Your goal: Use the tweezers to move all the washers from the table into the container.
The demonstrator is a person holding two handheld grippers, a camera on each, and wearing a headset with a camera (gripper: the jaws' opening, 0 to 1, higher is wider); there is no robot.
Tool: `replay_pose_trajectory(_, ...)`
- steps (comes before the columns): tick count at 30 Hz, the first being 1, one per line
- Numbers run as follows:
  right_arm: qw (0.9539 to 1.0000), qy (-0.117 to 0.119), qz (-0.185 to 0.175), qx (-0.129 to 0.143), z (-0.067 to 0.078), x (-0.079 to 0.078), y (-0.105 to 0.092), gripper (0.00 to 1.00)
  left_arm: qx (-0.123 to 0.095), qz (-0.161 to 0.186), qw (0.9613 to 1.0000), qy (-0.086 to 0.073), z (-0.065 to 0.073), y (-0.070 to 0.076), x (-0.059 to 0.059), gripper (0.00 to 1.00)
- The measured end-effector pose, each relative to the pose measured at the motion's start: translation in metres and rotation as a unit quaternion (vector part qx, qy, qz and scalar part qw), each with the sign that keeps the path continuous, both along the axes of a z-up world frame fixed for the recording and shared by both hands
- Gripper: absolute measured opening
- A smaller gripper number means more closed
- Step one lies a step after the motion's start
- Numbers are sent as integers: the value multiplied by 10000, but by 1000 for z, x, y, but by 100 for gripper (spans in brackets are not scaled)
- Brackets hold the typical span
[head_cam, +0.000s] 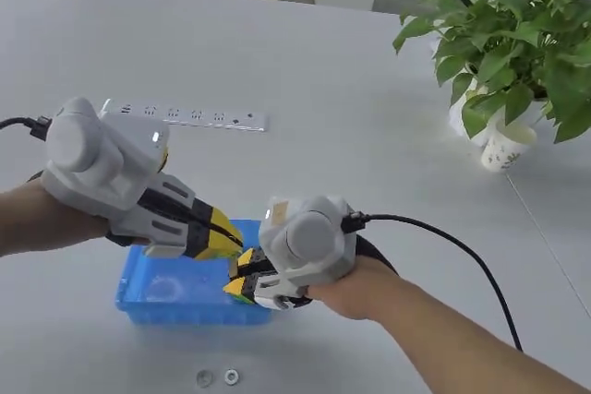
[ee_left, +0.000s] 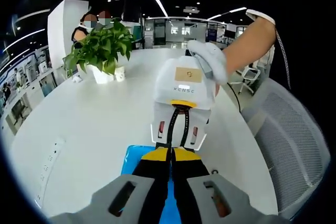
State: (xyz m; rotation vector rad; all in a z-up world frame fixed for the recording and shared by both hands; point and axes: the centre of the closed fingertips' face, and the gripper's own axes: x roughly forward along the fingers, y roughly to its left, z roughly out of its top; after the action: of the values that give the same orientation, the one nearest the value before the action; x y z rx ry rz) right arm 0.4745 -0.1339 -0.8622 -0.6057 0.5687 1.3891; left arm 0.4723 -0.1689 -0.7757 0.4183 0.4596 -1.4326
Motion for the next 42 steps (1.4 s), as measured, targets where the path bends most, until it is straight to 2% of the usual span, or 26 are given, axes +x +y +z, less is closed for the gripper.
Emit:
replay_pose_trajectory(12,10000,-33,11,7,0,0,-1,11,-62,37,10000,37,1,0,1,3)
replay_pose_trajectory(17,9999,-98,18,90,7,-1,-1,11,-67,10,10000,17,6,1,-1,3)
replay_pose_trajectory(29,9994,-270,127,165,26,-7,4,11,-52,-46,9999,-107,25,4,-10,3)
replay_pose_trajectory(33,9991,-350,155,205,35,-6,5,11,-66,-13,9999,-150,35,6,-10,3)
replay_pose_trajectory(36,9983,-508,202,188,45,-7,7,11,-96,8,9998,-175,43,7,-10,3)
replay_pose_trajectory(42,9977,-576,166,304,58,-10,7,11,-68,-42,9995,-304,58,7,-17,3)
